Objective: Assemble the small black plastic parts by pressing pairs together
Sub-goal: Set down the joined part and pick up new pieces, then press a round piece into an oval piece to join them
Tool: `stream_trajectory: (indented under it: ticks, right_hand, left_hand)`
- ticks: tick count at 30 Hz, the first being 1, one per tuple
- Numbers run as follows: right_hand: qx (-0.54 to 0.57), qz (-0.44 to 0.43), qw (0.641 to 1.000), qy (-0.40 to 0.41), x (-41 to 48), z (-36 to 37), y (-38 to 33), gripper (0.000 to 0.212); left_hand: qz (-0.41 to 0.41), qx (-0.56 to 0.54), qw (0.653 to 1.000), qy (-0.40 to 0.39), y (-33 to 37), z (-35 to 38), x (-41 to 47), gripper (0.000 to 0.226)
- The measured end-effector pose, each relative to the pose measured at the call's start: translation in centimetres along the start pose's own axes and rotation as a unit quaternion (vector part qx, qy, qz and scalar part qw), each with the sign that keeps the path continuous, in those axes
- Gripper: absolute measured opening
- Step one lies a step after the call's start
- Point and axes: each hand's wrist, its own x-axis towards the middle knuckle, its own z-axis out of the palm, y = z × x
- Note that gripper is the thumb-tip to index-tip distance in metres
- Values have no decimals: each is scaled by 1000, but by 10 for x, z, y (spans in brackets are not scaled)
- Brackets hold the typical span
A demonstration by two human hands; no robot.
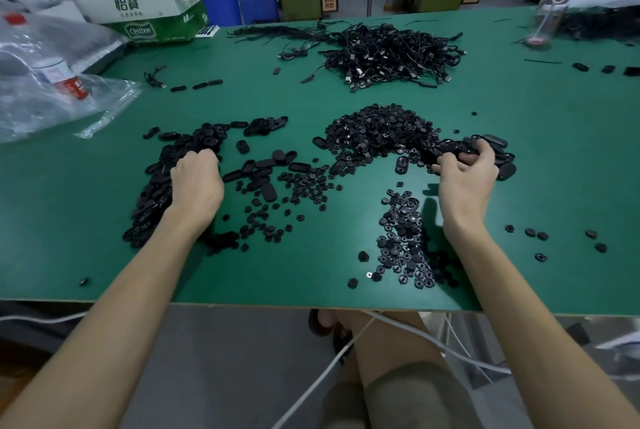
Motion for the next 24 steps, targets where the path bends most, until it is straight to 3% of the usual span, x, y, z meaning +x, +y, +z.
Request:
stream_trajectory:
  ticks: [6, 12, 19, 24]
  right_hand:
    - [-22, -10, 1000, -21, -7, -2, -4, 74]
    - [-38, -56, 998, -20, -13, -2, -10, 72]
    - [-54, -111, 990, -73, -19, 1, -11, 41]
    - [-16, -58, 993, -104, -18, 1, -9, 35]
  left_hand:
    - [19, -65, 997, 29, 24, -4, -9, 33]
    - [114, -173, 978, 9, 80, 3, -31, 18]
    - [165, -125, 978, -30, 104, 15, -33, 15]
    - [154, -90, 984, 0, 105, 22, -32, 15]
